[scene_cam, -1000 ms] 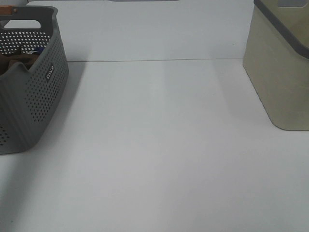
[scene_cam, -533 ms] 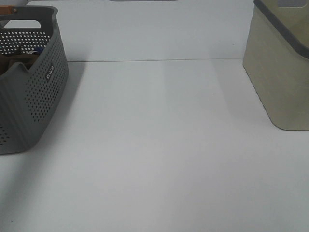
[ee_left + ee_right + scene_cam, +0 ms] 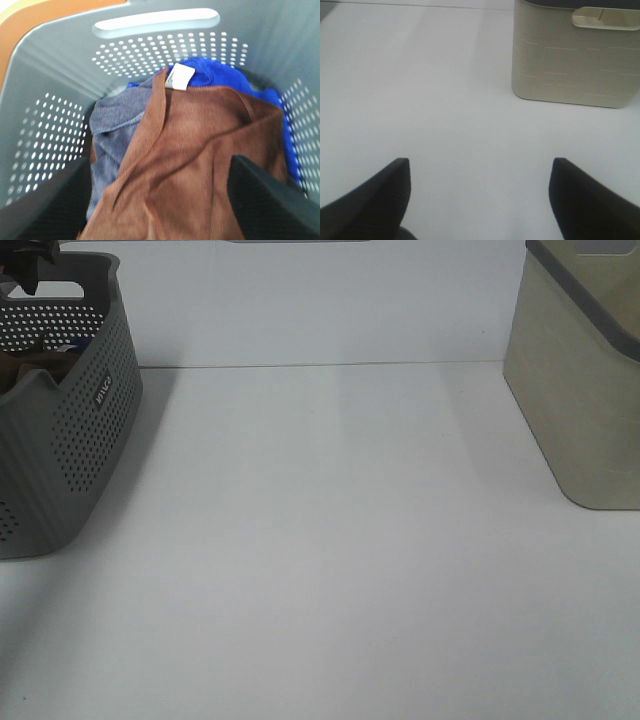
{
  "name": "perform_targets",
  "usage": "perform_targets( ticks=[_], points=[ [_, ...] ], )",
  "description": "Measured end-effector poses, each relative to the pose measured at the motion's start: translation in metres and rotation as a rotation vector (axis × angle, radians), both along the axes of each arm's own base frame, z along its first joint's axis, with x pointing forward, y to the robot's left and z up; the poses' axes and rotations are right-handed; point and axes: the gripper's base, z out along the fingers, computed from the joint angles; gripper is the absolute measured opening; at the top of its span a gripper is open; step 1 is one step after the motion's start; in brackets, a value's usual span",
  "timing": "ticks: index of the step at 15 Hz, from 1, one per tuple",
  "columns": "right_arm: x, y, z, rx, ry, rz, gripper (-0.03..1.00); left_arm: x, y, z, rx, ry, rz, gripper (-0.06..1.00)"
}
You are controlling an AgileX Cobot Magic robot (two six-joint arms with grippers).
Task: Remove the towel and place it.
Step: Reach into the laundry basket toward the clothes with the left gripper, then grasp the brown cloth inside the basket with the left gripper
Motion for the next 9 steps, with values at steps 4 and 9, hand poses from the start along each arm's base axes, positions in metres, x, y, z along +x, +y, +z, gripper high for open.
perform_targets(
  ticks=[4,9],
  points=[
    [0.000,0.000,0.000,0.000,0.000,0.000,0.73,0.036,0.003,-0.031,0.035,0.023,0.018,0.64],
    [0.000,0.000,0.000,0.000,0.000,0.000,0.73,0.050,0.022,-0.065,0.032,0.056,0.051,0.64]
  ],
)
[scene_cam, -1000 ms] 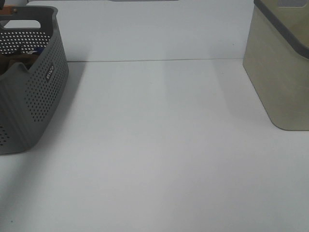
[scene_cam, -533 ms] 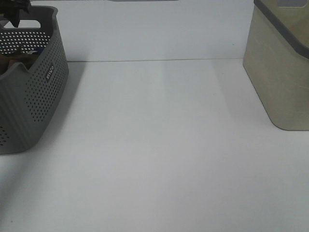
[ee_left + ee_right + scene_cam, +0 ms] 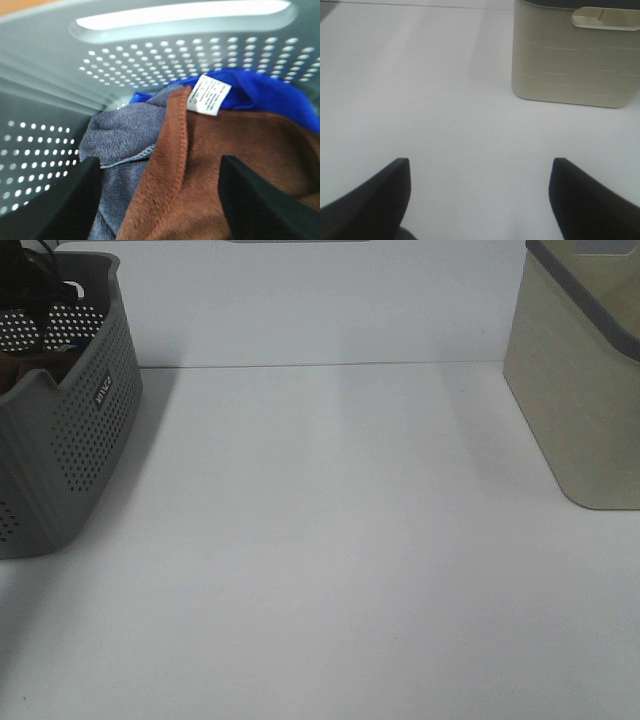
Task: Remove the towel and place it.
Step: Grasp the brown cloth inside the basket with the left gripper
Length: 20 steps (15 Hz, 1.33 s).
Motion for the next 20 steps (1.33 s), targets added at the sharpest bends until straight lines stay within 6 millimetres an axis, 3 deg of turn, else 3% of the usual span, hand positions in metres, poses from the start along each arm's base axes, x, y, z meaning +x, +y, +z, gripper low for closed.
perform_targets(
  ticks=[6,12,17,20],
  points=[
    [0.000,0.000,0.000,0.000,0.000,0.000,0.73,0.011,0.015,-0.023,-0.047,-0.056,0.009,0.62],
    [0.000,0.000,0.000,0.000,0.000,0.000,0.73,0.018,0.014,-0.051,-0.076,-0.047,-0.008,0.57],
    [0.000,0.000,0.000,0.000,0.000,0.000,0.73,0.018,0.015,-0.051,-0.059,-0.041,-0.023,0.29],
    [0.000,0.000,0.000,0.000,0.000,0.000,0.73,0.017,0.015,-0.052,-0.029,-0.018,-0.064,0.05]
  ],
)
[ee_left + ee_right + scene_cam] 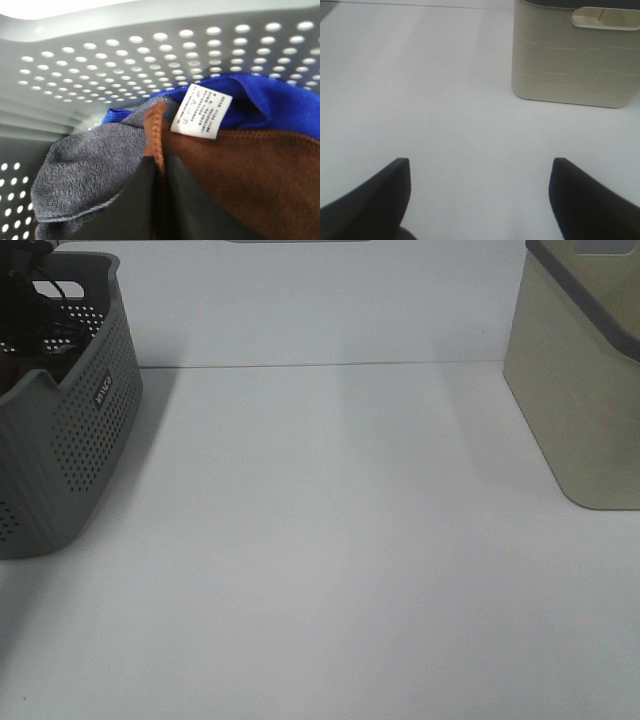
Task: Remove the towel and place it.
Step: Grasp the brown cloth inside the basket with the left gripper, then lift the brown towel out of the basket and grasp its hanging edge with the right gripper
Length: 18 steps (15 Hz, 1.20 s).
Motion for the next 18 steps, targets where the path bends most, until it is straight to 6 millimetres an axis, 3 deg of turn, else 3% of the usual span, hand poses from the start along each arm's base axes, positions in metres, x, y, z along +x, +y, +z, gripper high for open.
perform_targets(
  ticks=[1,3,6,11,14,18],
  points=[
    [0.000,0.000,0.000,0.000,0.000,0.000,0.73,0.000,0.000,0.000,0.006,0.004,-0.008,0.00],
    [0.000,0.000,0.000,0.000,0.000,0.000,0.73,0.000,0.000,0.001,0.010,0.004,-0.013,0.00],
    [0.000,0.000,0.000,0.000,0.000,0.000,0.73,-0.004,0.000,0.025,0.012,-0.028,-0.012,0.00],
    [0.000,0.000,0.000,-0.002,0.000,-0.002,0.73,-0.020,-0.004,0.103,-0.025,-0.161,-0.012,0.00],
    [0.000,0.000,0.000,-0.002,0.000,-0.002,0.73,-0.046,-0.013,0.177,-0.093,-0.302,-0.054,0.00],
    [0.000,0.000,0.000,-0.002,0.000,-0.002,0.73,-0.093,-0.060,0.264,-0.090,-0.472,-0.209,0.00]
  ],
)
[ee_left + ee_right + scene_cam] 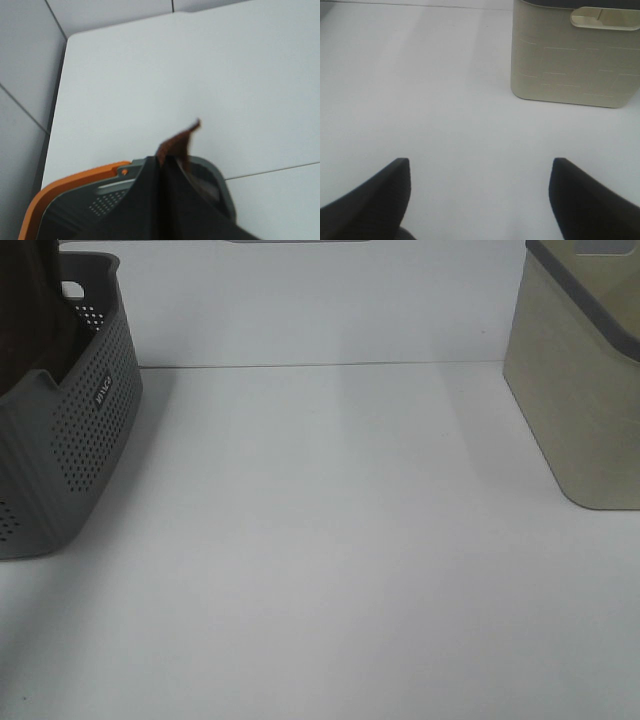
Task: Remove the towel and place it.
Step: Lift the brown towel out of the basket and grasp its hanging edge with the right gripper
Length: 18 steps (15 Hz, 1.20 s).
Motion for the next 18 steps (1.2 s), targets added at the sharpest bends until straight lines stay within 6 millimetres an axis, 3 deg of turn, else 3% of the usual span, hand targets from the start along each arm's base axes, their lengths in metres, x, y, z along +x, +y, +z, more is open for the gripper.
perform_targets(
  ticks=[4,8,9,10,15,18],
  points=[
    [0.000,0.000,0.000,0.000,0.000,0.000,0.73,-0.047,-0.049,0.056,0.009,-0.134,-0.135,0.00],
    [0.005,0.002,0.000,0.025,0.032,0.016,0.73,-0.097,-0.105,0.092,-0.025,-0.221,-0.321,0.00],
    [0.009,0.005,0.001,0.054,0.065,0.035,0.73,-0.107,-0.117,0.096,-0.033,-0.228,-0.370,0.00],
    [0.024,0.013,0.002,0.138,0.138,0.076,0.73,-0.124,-0.147,0.095,-0.023,-0.201,-0.482,0.00],
    [0.076,0.026,0.005,0.283,0.279,0.140,0.73,-0.154,-0.193,0.090,-0.030,-0.143,-0.644,0.00],
    [0.116,0.039,0.002,0.295,0.269,0.320,0.73,-0.166,-0.211,0.089,-0.056,-0.131,-0.710,0.00]
  ],
)
